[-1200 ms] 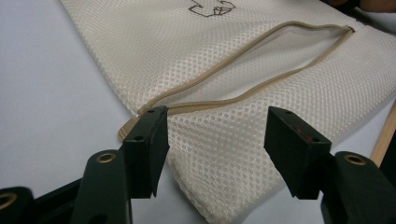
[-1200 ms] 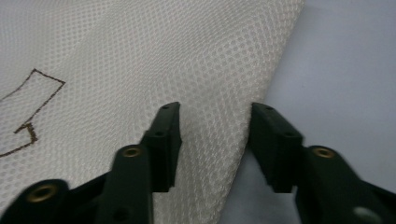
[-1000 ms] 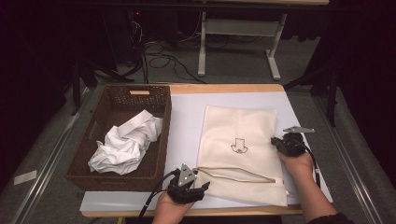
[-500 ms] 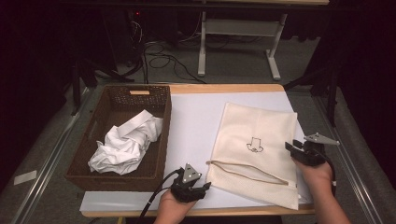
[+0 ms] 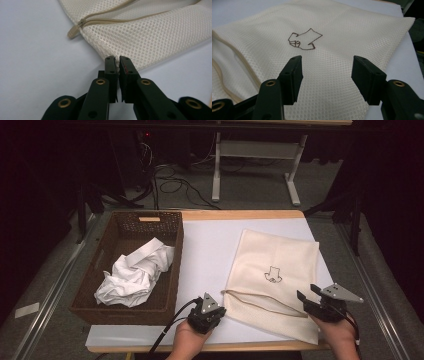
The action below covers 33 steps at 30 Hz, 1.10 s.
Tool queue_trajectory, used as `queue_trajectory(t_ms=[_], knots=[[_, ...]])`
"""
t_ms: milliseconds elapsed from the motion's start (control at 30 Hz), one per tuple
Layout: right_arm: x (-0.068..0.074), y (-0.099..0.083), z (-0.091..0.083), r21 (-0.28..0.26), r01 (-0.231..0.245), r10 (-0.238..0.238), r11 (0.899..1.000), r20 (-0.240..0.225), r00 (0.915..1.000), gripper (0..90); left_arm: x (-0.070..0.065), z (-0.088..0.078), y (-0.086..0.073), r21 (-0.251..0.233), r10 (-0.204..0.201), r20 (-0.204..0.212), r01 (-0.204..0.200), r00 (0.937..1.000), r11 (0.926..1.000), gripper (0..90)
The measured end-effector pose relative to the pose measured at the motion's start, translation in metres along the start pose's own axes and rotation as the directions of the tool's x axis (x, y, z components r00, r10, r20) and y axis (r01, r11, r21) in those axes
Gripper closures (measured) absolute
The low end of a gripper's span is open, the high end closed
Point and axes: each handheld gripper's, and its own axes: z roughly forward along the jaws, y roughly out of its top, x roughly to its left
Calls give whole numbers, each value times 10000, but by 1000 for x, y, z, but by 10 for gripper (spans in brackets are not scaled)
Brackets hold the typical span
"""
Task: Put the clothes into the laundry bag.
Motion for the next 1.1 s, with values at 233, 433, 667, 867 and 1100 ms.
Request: queue_trajectory(t_ms=[233, 433, 667, 867, 1100], knots=[[3, -3, 2, 129, 58, -55, 9999, -243, 9997, 431, 16, -7, -5, -127, -378, -1976, 360, 9795, 9993, 855], [4, -3, 3, 181, 74, -69, 9998, -313, 9995, 431, 22, -9, -6, -201, -668, -2101, 640, 9754, 9977, 828], [5, -3, 3, 154, 29, -23, 9999, -415, 9991, 423, 22, -15, -2, -664, -980, -1560, 886, 9829, 9939, 643], [9, 0, 1, -52, 18, -21, 10000, -666, 9978, 356, 20, -22, 3, -1261, -871, -884, 756, 9923, 9891, 433], [23, 2, -3, -221, -83, 62, 9997, -906, 9959, 102, 15, -26, 8, -1433, -265, -1214, 89, 9922, 9896, 135]])
